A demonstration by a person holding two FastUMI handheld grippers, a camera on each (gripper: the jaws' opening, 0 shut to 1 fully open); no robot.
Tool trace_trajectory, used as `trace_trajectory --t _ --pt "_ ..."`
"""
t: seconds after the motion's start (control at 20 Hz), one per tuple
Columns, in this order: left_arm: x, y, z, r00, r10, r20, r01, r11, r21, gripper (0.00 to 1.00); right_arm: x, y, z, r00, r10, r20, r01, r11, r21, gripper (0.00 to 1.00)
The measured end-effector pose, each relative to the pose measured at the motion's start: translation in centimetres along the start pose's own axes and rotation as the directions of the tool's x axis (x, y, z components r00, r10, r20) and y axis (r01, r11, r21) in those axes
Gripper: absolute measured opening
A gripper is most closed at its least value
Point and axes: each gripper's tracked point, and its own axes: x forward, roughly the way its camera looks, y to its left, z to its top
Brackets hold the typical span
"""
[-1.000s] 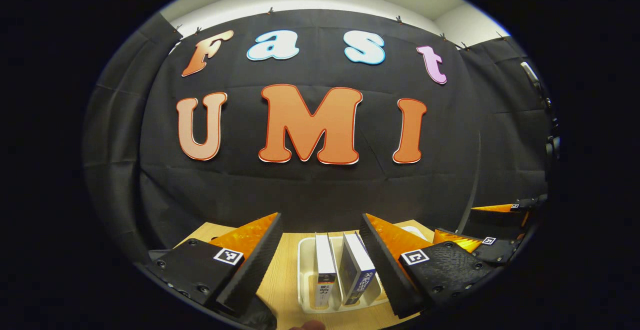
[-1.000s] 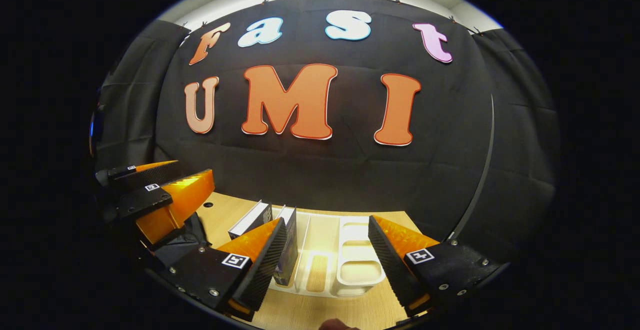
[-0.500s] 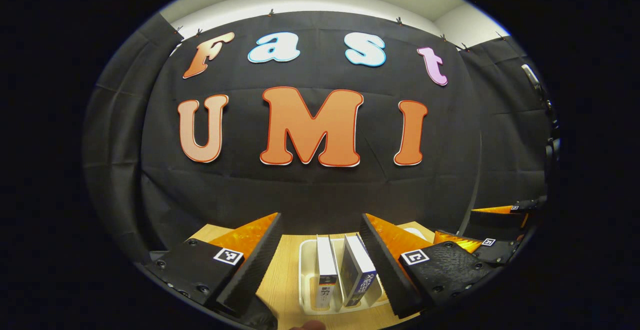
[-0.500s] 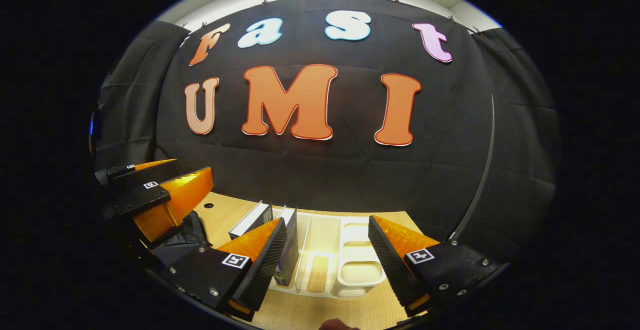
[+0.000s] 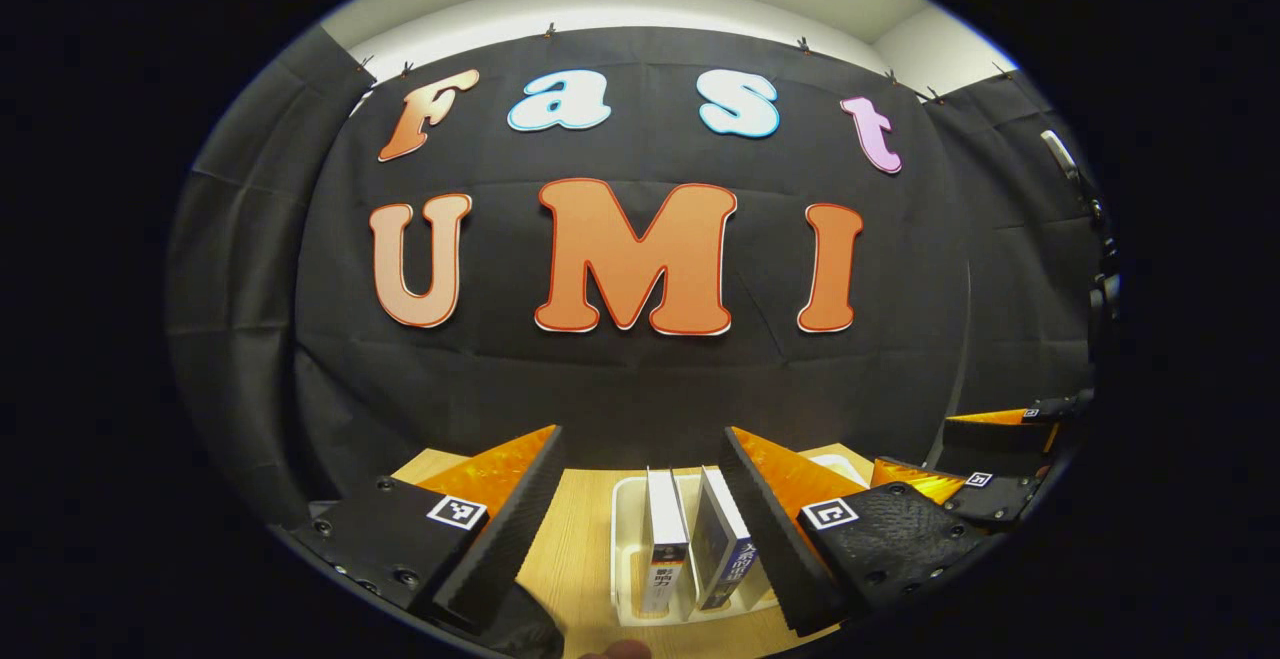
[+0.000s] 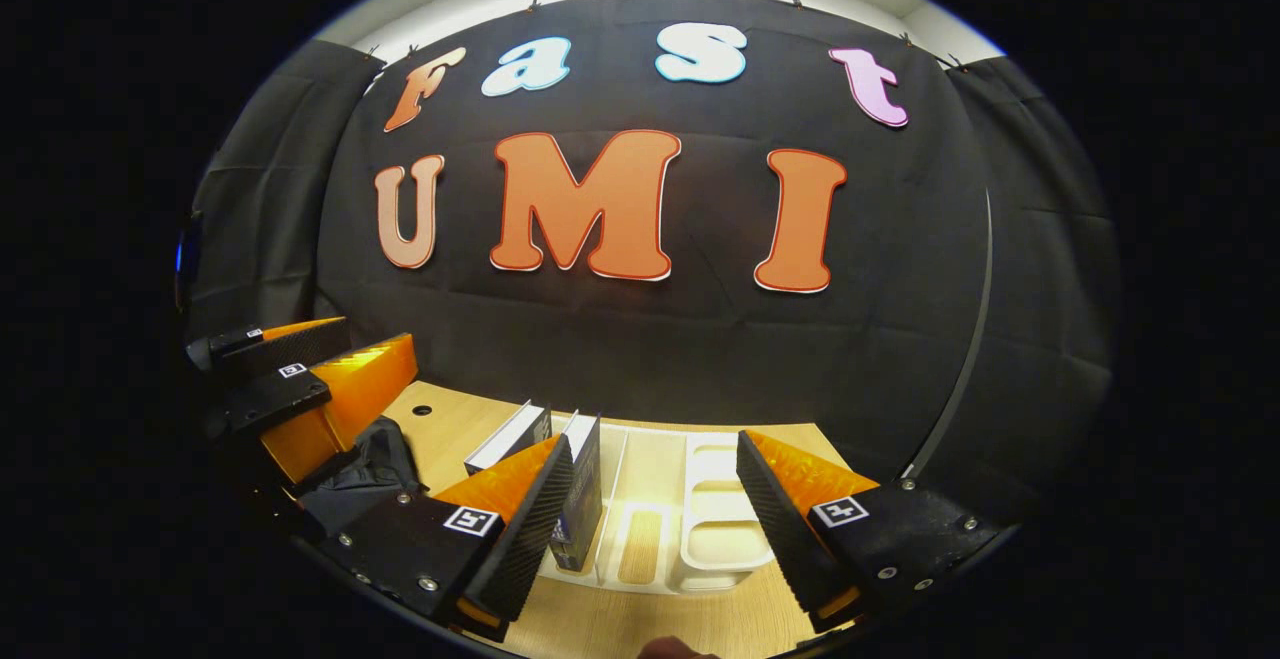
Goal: Open the schoolbag, grab two books from the bookshelf and put them into the schoolbag.
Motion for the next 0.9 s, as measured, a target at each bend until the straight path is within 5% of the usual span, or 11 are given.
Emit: trace_trajectory --t 0.55,0.9 --pt "-1.2 2.5 -0.1 1.000 0.021 0.019 -0.022 0.997 0.077 0.99 0.1 1.0 1.3 0.999 -0.019 0.027 0.019 1.000 -0.005 0.98" --pt "-2.2 3.5 -2.0 0.999 -0.044 0.016 0.040 0.980 0.196 0.99 -0.8 2.2 1.5 0.998 -0.058 0.024 0.058 0.998 -0.006 0.98"
